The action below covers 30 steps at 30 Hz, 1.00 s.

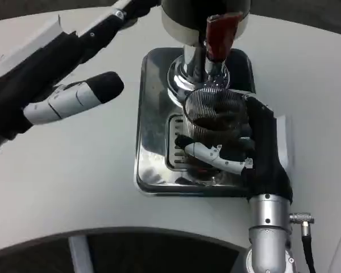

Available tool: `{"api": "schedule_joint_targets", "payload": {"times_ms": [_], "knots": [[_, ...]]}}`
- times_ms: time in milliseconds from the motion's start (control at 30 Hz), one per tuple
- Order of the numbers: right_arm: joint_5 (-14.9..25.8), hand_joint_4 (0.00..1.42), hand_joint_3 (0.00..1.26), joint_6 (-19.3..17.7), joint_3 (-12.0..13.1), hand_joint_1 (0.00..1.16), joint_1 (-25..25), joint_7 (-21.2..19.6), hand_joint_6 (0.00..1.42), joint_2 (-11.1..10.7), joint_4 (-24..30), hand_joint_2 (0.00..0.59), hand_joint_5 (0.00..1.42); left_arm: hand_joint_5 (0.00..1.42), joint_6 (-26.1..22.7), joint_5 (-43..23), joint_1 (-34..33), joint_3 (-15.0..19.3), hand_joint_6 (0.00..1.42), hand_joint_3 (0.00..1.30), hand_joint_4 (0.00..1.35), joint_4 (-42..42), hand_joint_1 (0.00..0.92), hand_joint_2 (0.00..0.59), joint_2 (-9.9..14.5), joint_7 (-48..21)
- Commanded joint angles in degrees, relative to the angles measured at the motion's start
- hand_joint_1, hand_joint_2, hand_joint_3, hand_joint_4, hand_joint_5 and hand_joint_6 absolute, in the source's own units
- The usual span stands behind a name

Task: Grasp the cup under the faucet to collect the drink, then remove the cup.

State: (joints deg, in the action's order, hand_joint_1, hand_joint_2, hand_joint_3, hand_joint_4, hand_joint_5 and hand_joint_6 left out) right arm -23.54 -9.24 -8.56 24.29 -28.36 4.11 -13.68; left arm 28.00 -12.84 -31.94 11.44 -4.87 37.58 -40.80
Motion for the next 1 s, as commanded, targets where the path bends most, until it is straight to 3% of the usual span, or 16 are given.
{"api": "schedule_joint_targets", "payload": {"times_ms": [33,467,633,833,1000], "knots": [[-1.21,0.82,0.64,-0.39,-1.4,1.16,-1.97,0.16,1.37,0.91,4.68,0.13,0.92,0.0,-0.85,1.0,3.69,2.06,0.0,0.0,0.0,2.1,0.0,0.132,1.12,2.02],[-1.84,0.82,0.65,1.71,-3.34,1.16,-7.61,5.77,1.38,0.64,14.68,0.13,0.93,0.0,-4.08,6.87,15.96,4.0,0.0,0.0,0.0,7.45,0.0,0.122,4.0,4.61],[-2.27,0.82,0.65,2.01,-4.61,1.16,-10.3,8.22,1.38,0.29,18.86,0.13,0.93,0.0,-4.22,11.71,19.54,4.31,0.0,0.0,0.0,10.0,0.0,0.063,4.87,6.43],[-1.53,0.83,0.65,3.19,-5.35,1.16,-13.74,10.61,1.38,0.6,24.74,0.13,0.93,0.0,-5.3,17.04,23.05,4.39,0.0,0.0,0.0,13.16,0.0,0.039,5.85,8.61],[-0.62,0.83,0.65,4.87,-6.58,1.16,-17.47,13.9,1.37,0.52,32.28,0.13,0.93,0.0,-7.01,22.77,27.82,4.73,0.0,0.0,0.0,19.35,0.0,0.032,4.11,12.58]]}}
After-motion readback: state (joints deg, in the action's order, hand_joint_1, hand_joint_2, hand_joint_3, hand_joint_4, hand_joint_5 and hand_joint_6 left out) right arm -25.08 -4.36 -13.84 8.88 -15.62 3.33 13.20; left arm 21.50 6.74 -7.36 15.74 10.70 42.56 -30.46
